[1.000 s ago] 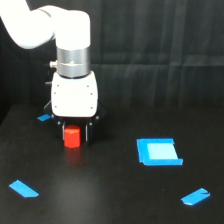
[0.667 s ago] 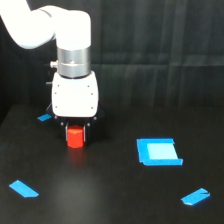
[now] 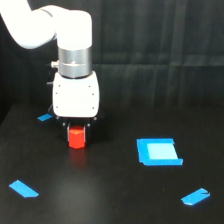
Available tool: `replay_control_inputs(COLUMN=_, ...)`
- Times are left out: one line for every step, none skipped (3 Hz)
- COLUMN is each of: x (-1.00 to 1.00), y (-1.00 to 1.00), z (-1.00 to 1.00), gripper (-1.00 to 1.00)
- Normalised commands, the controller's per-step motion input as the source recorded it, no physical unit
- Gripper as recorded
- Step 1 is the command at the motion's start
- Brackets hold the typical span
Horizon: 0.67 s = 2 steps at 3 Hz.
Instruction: Pick up the red object from the table
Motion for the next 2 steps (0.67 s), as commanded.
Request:
replay_control_inputs(x=0.03, y=-0.25, z=0.95, gripper=-0.98)
replay_control_inputs(x=-0.03, y=-0.21, z=0.92, gripper=-1.0)
